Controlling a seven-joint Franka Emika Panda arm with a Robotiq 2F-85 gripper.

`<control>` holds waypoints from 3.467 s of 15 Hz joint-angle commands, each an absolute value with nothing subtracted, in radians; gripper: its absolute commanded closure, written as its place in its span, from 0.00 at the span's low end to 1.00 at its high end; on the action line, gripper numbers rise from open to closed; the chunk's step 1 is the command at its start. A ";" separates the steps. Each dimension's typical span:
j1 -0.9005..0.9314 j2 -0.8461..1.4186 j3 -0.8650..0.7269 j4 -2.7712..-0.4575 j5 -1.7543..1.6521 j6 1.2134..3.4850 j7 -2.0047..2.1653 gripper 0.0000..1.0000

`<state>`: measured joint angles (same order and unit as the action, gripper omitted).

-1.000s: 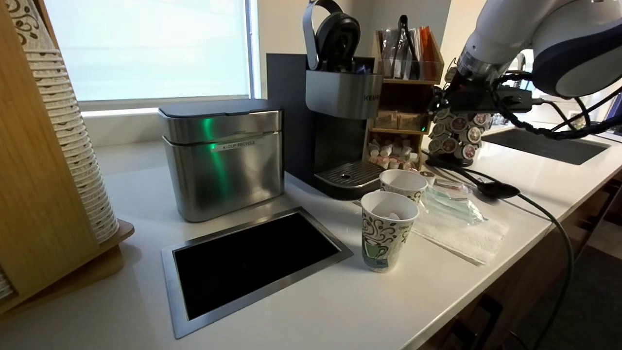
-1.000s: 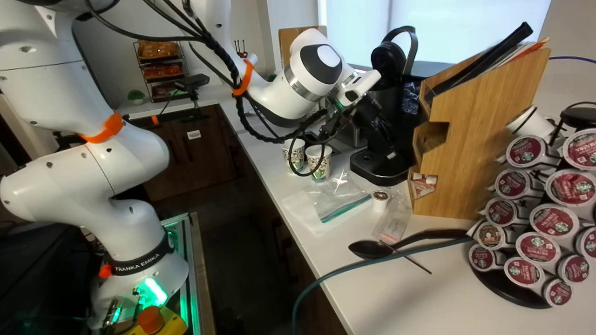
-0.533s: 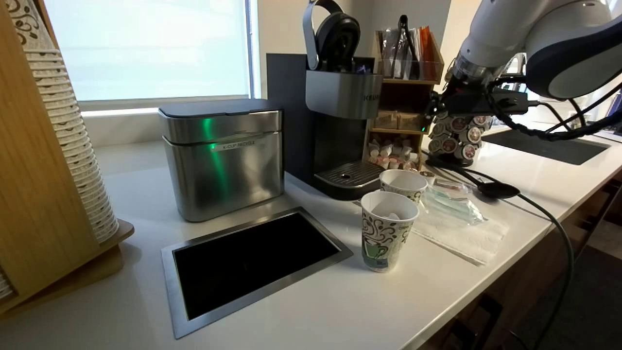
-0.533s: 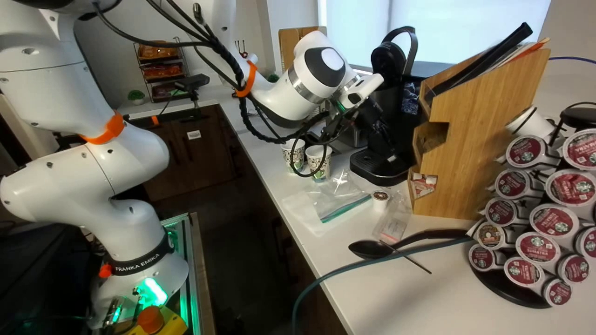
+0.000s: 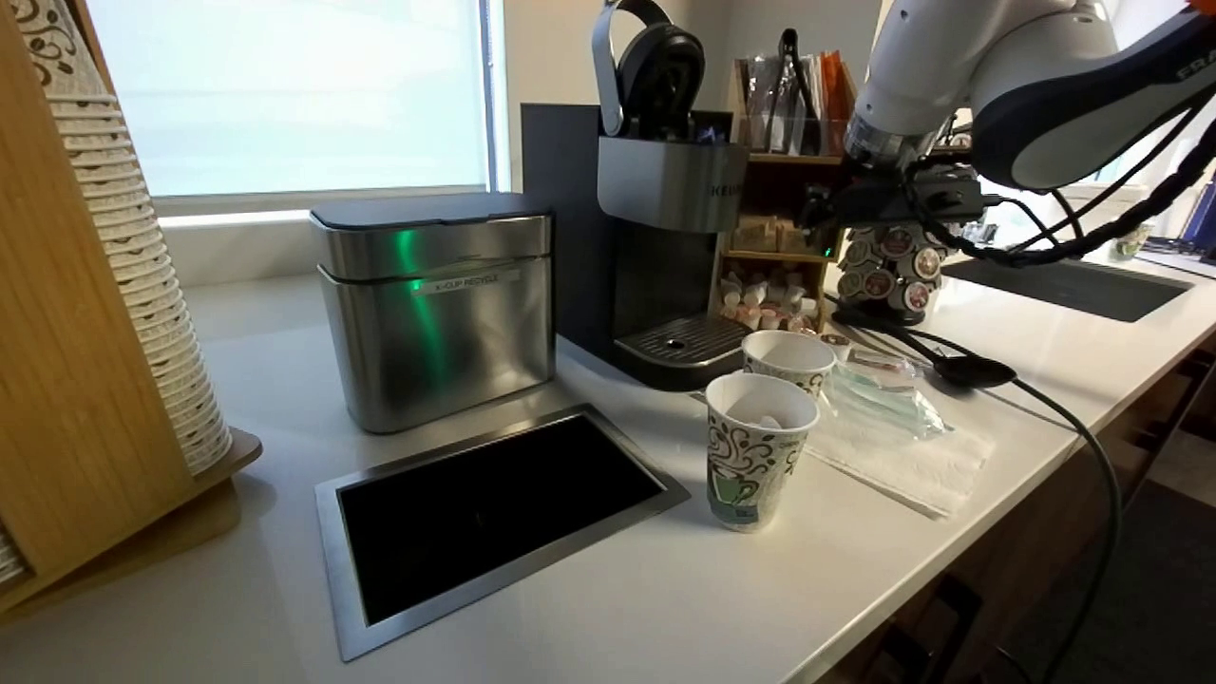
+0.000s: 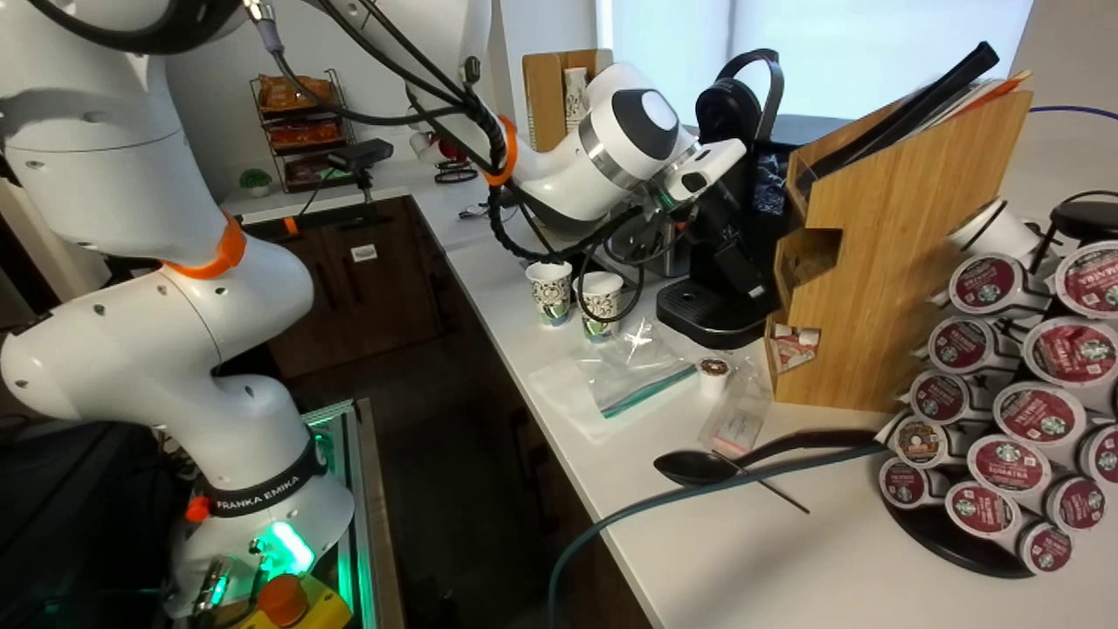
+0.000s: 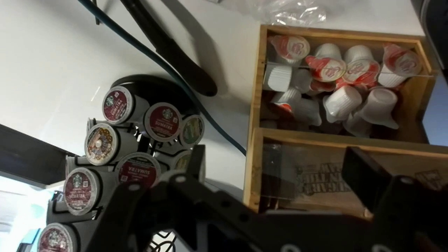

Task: Remove a cookie from the wooden cupboard

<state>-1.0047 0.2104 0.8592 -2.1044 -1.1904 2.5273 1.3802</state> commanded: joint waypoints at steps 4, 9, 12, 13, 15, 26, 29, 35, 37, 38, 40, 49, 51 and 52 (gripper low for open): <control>-0.506 0.270 0.337 -1.985 -1.187 2.521 1.379 0.00; -0.253 0.275 0.063 -1.966 -1.134 2.524 1.347 0.00; -0.198 0.265 -0.017 -1.977 -1.116 2.520 1.316 0.00; -0.187 0.266 -0.037 -1.976 -1.109 2.520 1.307 0.00; -0.172 0.268 -0.072 -1.973 -1.108 2.516 1.307 0.00; -0.322 0.038 0.039 -2.215 -0.661 2.676 0.729 0.00; -0.365 -0.017 0.087 -2.265 -0.413 2.684 0.498 0.00; -0.229 -0.035 -0.056 -2.236 -0.192 2.644 0.290 0.00; -0.220 -0.034 -0.067 -2.235 -0.196 2.644 0.293 0.00; -0.217 -0.030 -0.068 -2.235 -0.196 2.644 0.293 0.00; -0.201 -0.017 -0.070 -2.236 -0.184 2.675 0.343 0.00; -0.191 0.100 -0.070 -2.222 -0.386 3.068 0.544 0.00; -0.191 0.116 -0.086 -2.218 -0.438 3.075 0.536 0.00; -0.196 0.094 -0.065 -2.231 -0.384 3.055 0.516 0.00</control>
<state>-0.1958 0.0949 -0.0658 -2.2309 -0.3852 3.0555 0.5159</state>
